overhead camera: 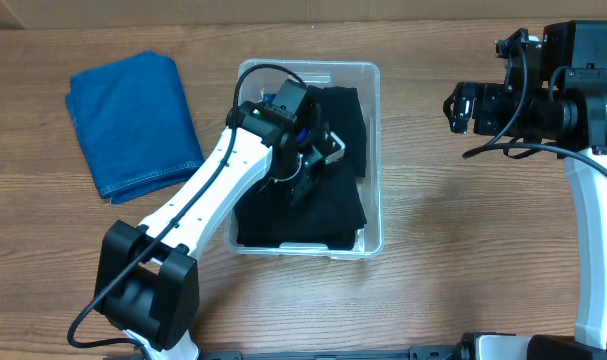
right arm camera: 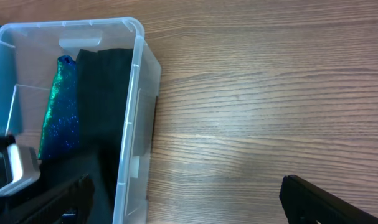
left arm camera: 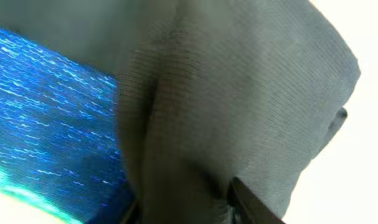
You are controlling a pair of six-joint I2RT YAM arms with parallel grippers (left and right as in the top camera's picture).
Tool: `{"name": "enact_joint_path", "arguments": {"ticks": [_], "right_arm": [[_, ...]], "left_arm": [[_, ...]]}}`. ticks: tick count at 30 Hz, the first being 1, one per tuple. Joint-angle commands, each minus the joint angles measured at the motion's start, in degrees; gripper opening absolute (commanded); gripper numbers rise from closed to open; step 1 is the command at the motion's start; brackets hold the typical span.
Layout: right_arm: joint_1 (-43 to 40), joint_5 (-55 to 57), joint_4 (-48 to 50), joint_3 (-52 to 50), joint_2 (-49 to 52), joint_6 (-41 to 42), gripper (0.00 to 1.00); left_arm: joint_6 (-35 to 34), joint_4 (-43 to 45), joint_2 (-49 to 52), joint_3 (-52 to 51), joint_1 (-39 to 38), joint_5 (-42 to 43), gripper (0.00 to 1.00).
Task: Pack container
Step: 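Place the left black cloth into the bin and release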
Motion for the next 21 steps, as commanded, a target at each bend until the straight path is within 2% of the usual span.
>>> {"name": "enact_joint_path", "arguments": {"ticks": [1, 3, 7, 9, 12, 14, 15, 18, 21], "right_arm": [[-0.1, 0.2, 0.0, -0.2, 0.2, 0.2, 1.00], [-0.1, 0.2, -0.2, -0.2, 0.2, 0.2, 1.00], [-0.1, 0.6, -0.2, -0.2, 0.2, 0.2, 1.00], [-0.1, 1.1, -0.2, -0.2, 0.2, 0.2, 1.00], [-0.1, 1.1, -0.1, -0.2, 0.2, 0.2, 1.00], [-0.1, 1.1, -0.1, -0.2, 0.2, 0.2, 1.00], [-0.1, 1.1, -0.1, -0.2, 0.2, 0.2, 1.00], [-0.1, 1.1, -0.1, -0.2, 0.2, 0.2, 1.00], [-0.1, 1.1, -0.1, -0.2, 0.2, 0.2, 1.00]], "left_arm": [[-3.9, 4.3, 0.5, 4.9, 0.0, -10.4, 0.74], [-5.9, 3.9, 0.5, 8.0, 0.0, -13.0, 0.76], [-13.1, -2.6, -0.9, 17.9, -0.1, -16.8, 1.00], [-18.5, -7.4, -2.9, 21.7, -0.1, -16.7, 1.00], [-24.1, -14.2, -4.6, 22.1, -0.1, -16.3, 0.98], [-25.7, -19.3, -4.6, 20.9, -0.1, -13.0, 0.24], [-25.9, -20.7, -4.6, 20.0, -0.2, -11.5, 0.04], [-26.5, -22.8, -4.6, 15.0, -0.2, -9.3, 0.04], [-27.9, -19.0, -4.6, 7.6, 0.1, -9.3, 0.04]]}}
